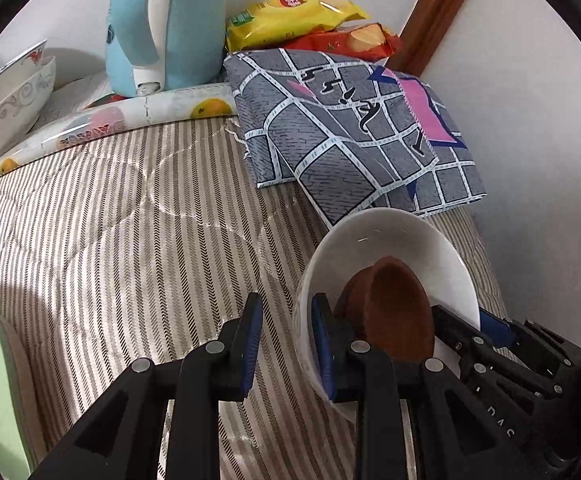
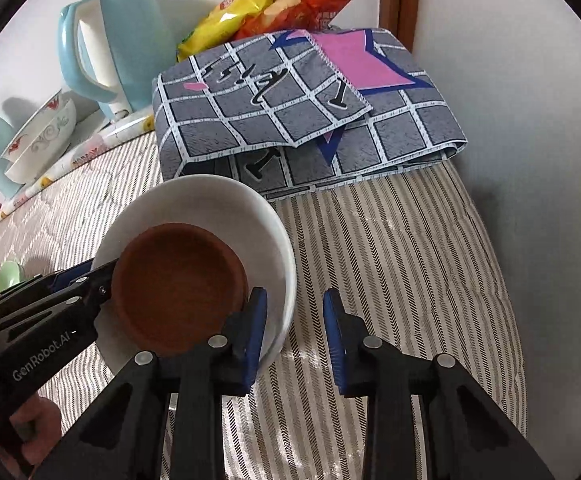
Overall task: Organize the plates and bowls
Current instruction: 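Close both grippers on the rim of the white bowl, then carry the white bowl with both grippers and lower it onto the green plate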
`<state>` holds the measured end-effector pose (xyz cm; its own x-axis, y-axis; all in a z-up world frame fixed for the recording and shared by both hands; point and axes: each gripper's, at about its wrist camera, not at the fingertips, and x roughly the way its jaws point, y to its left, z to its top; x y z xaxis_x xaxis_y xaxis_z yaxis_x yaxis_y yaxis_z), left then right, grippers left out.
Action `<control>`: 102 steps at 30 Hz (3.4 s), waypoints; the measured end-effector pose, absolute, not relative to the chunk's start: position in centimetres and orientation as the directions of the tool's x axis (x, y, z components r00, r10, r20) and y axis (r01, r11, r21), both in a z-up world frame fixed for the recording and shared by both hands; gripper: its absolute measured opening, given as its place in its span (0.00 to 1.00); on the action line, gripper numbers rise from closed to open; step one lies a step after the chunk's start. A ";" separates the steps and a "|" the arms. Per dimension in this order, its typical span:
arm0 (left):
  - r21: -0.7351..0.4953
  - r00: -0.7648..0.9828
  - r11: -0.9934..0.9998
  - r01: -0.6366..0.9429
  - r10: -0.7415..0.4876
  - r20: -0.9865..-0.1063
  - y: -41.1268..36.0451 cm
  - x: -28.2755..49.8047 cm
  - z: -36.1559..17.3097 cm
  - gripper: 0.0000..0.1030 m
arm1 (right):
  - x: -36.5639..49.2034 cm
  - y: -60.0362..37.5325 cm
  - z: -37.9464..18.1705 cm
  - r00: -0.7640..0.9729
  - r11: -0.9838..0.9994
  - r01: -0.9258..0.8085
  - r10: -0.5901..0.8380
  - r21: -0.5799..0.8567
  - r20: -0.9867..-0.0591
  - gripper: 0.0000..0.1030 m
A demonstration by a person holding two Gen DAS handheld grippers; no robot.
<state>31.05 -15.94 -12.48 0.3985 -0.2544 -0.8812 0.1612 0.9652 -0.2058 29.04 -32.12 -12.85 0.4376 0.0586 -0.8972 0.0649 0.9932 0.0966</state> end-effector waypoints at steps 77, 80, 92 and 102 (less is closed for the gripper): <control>-0.237 0.544 0.960 0.148 -0.279 -0.791 -11.5 21.4 -3.7 0.09 | 20.0 -27.8 -4.4 0.610 0.985 0.072 0.083 0.160 -0.788 0.09; -0.237 0.552 0.960 0.148 -0.279 -0.786 -10.6 20.7 -3.2 0.09 | 19.2 -26.9 -3.8 0.622 0.984 0.069 0.085 0.163 -0.779 0.09; -0.227 0.561 0.968 0.109 -0.249 -0.789 -5.4 18.6 -3.1 0.09 | 17.6 -22.6 -3.6 0.622 0.982 0.038 0.122 0.186 -0.773 0.09; -0.237 0.580 0.969 0.068 -0.231 -0.781 -1.1 17.9 -2.6 0.10 | 17.7 -18.3 -3.0 0.620 0.983 -0.014 0.153 0.184 -0.770 0.09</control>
<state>17.87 -1.06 -2.61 0.5798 -0.2314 -0.7812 0.0675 0.9692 -0.2370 17.68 -18.27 -2.99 0.6198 0.1531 -0.7696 -0.0138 0.9828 0.1844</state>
